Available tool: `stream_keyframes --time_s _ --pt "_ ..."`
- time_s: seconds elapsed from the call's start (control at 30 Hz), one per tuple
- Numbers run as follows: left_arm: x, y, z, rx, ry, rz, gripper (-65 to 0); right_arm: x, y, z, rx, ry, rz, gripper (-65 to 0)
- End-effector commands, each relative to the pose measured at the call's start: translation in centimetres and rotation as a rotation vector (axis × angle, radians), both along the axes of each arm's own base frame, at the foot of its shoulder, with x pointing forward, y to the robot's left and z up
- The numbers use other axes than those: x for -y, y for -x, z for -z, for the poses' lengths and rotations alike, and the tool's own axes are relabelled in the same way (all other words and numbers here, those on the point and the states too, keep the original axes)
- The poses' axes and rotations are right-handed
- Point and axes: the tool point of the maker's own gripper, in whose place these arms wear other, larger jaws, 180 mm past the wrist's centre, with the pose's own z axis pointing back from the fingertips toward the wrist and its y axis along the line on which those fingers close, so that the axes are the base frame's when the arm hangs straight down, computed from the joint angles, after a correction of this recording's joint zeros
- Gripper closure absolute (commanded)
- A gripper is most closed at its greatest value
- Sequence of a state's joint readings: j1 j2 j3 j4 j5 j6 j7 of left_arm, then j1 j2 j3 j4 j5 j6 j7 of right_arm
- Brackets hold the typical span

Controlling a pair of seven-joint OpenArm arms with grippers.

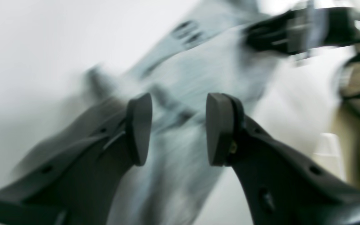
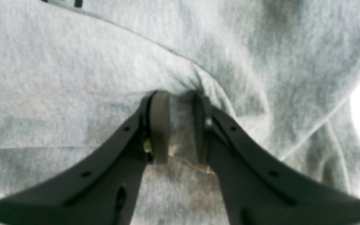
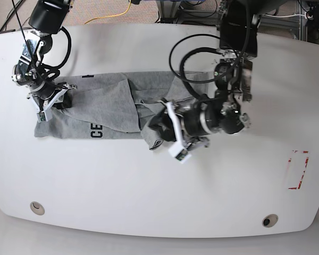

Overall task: Layout the t-shirt on the table in an organized manner, then fold the t-shirt properly
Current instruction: 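Drag the grasped strip end toward the right gripper with the left gripper, then release the folded end and raise the left gripper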

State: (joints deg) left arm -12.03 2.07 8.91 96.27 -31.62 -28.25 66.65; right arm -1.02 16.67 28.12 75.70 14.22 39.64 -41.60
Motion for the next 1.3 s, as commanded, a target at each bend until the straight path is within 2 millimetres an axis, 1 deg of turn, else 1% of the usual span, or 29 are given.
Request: stream_keyframes --time_s 0.0,0.03,0.07,0.1,0.17,0.27,0.43,0.47,0.5,0.53,0.63,0.67,0.73,0.8,0.93,0.97,1.0,1.13,1.27 --pt "-4.1 -2.2 -1.0 0.069 -0.010 -0.095 -26.4 0.2 2.1 1.7 -0.122 0.042 -0.027 -13.2" --pt "-4.6 -2.4 -1.0 0.072 -0.014 -0.107 -26.4 0.2 2.1 1.7 -0.122 0.042 -0.027 -13.2" --pt "-5.6 -2.6 -0.6 0.072 -0.021 -0.126 -26.4 0.2 2.1 1.7 -0.122 0.042 -0.026 -13.2" --pt "-6.4 -2.5 0.1 0.057 -0.031 -0.138 -26.2 0.2 2.1 1.7 -0.122 0.042 -0.026 -13.2" --pt "-7.2 -2.5 1.0 0.037 -0.037 -0.155 -26.2 0.2 2.1 1.7 -0.122 0.042 -0.026 -13.2" --pt "-7.3 -2.5 1.8 0.015 -0.033 -0.162 -26.2 0.2 2.1 1.7 -0.122 0.042 -0.026 -13.2" --pt "-7.5 -2.3 4.5 -0.026 -0.092 -0.166 -26.2 0.0 2.1 1.8 -0.122 0.037 -0.026 -13.2" --pt "-7.3 -2.1 5.2 -0.036 -0.115 -0.156 -26.2 -0.3 2.1 1.9 -0.121 0.030 -0.024 -13.2" --pt "-7.1 -2.0 5.4 -0.039 -0.121 -0.151 -26.2 -0.4 2.1 1.9 -0.121 0.027 -0.023 -13.2" --pt "-6.2 -1.8 5.9 -0.042 -0.132 -0.134 -26.2 -0.5 2.1 2.0 -0.120 0.022 -0.021 -13.2" --pt "-4.9 -1.3 6.1 -0.046 -0.138 -0.107 -26.2 -0.5 2.1 2.0 -0.120 0.022 -0.021 -13.2" --pt "-4.7 -1.2 6.1 -0.044 -0.139 -0.101 -26.2 -0.6 2.1 2.0 -0.120 0.020 -0.021 -13.2" --pt "-4.2 -0.2 6.3 -0.052 -0.150 -0.079 -26.2 -0.7 2.1 2.0 -0.120 0.019 -0.021 -13.2" --pt "-3.6 0.4 6.2 -0.048 -0.151 -0.058 -26.2 -0.7 2.1 2.0 -0.120 0.017 -0.021 -13.2" --pt "-1.4 1.5 5.5 -0.019 -0.148 0.010 -26.2 -0.8 2.1 2.0 -0.120 0.016 -0.021 -13.2" --pt "-1.2 1.7 5.4 -0.016 -0.150 0.020 -26.2 -0.8 2.1 2.0 -0.120 0.016 -0.021 -13.2" --pt "-0.7 2.4 5.6 -0.024 -0.159 0.043 -26.2 -0.8 2.1 2.0 -0.120 0.016 -0.021 -13.2" --pt "0.4 3.6 5.8 -0.029 -0.170 0.090 -26.2 -0.8 2.1 2.0 -0.119 0.016 -0.021 -13.2" --pt "2.4 4.9 5.3 -0.018 -0.148 0.162 -26.2 -0.8 2.1 2.0 -0.119 0.016 -0.021 -13.2"
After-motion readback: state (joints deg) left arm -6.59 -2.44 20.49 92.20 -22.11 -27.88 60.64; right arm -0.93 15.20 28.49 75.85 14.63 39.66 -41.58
